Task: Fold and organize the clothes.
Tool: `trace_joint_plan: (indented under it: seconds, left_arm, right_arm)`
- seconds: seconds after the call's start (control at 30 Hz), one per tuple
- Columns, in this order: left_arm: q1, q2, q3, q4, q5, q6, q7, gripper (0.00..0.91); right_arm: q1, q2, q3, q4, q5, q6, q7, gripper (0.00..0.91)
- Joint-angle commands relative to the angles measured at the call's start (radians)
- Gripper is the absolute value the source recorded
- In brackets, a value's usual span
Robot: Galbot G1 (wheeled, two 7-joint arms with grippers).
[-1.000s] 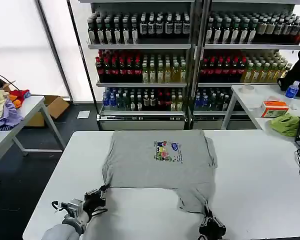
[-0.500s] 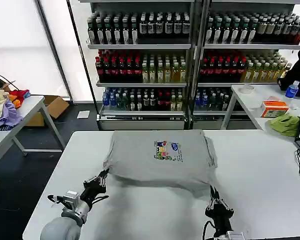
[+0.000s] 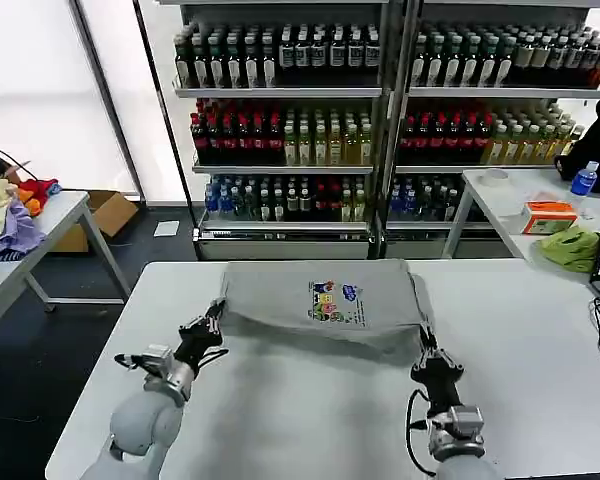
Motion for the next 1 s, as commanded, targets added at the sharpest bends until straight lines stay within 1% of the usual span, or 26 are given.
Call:
trace_joint_plan:
  seconds: [0.03, 0.13, 0.17, 0.3, 0.37, 0.57, 0.6, 0.63, 0.73, 0.83, 0.93, 0.97, 1.0]
  left_arm:
    - [-0.232, -0.024, 0.073, 0.267, 0.097, -0.019, 0.051, 0.000]
    - [-0.265, -0.031, 0.075, 0.310, 0.088, -0.036, 0.024, 0.000]
    - [-0.282, -0.033, 0.073, 0.342, 0.085, -0.040, 0.016, 0.000]
    - [-0.314, -0.032, 0.069, 0.408, 0.085, -0.044, 0.005, 0.000]
    - [-0.321, -0.030, 0.068, 0.434, 0.087, -0.043, 0.005, 0.000]
    - [-0.319, -0.020, 0.067, 0.478, 0.084, -0.038, 0.011, 0.010]
    - [-0.318, -0.017, 0.069, 0.482, 0.082, -0.036, 0.012, 0.715]
    - [-0.318, -0.017, 0.070, 0.485, 0.080, -0.035, 0.014, 0.907]
    - [-0.320, -0.011, 0.079, 0.504, 0.053, -0.013, 0.023, 0.907]
    - [-0.320, -0.013, 0.081, 0.507, 0.058, -0.015, 0.022, 0.907]
    - [-0.313, -0.019, 0.076, 0.473, 0.057, -0.004, 0.009, 0.907]
    - [-0.308, -0.020, 0.073, 0.448, 0.055, 0.004, -0.001, 0.907]
    - [-0.305, -0.020, 0.069, 0.437, 0.053, 0.008, -0.009, 0.907]
  right_arm:
    - [0.261, -0.003, -0.009, -0.203, 0.039, -0.038, -0.011, 0.000]
    - [0.337, -0.004, -0.020, -0.263, 0.085, -0.048, -0.013, 0.000]
    - [0.370, -0.004, -0.026, -0.304, 0.090, -0.047, -0.018, 0.000]
    - [0.445, -0.002, -0.045, -0.379, 0.094, -0.048, -0.028, 0.000]
    - [0.474, 0.003, -0.062, -0.411, 0.097, -0.062, -0.037, 0.000]
    - [0.497, 0.027, -0.102, -0.471, 0.084, -0.092, -0.054, 0.000]
    - [0.497, 0.028, -0.107, -0.474, 0.084, -0.097, -0.057, 0.826]
    - [0.495, 0.029, -0.114, -0.478, 0.085, -0.105, -0.060, 0.907]
    - [0.483, 0.028, -0.141, -0.472, 0.095, -0.142, -0.064, 0.907]
    - [0.479, 0.042, -0.148, -0.473, 0.101, -0.155, -0.054, 0.907]
    - [0.484, 0.069, -0.142, -0.476, 0.155, -0.157, -0.013, 0.907]
    - [0.485, 0.075, -0.142, -0.465, 0.206, -0.160, 0.006, 0.907]
    - [0.484, 0.081, -0.141, -0.456, 0.235, -0.159, 0.021, 0.907]
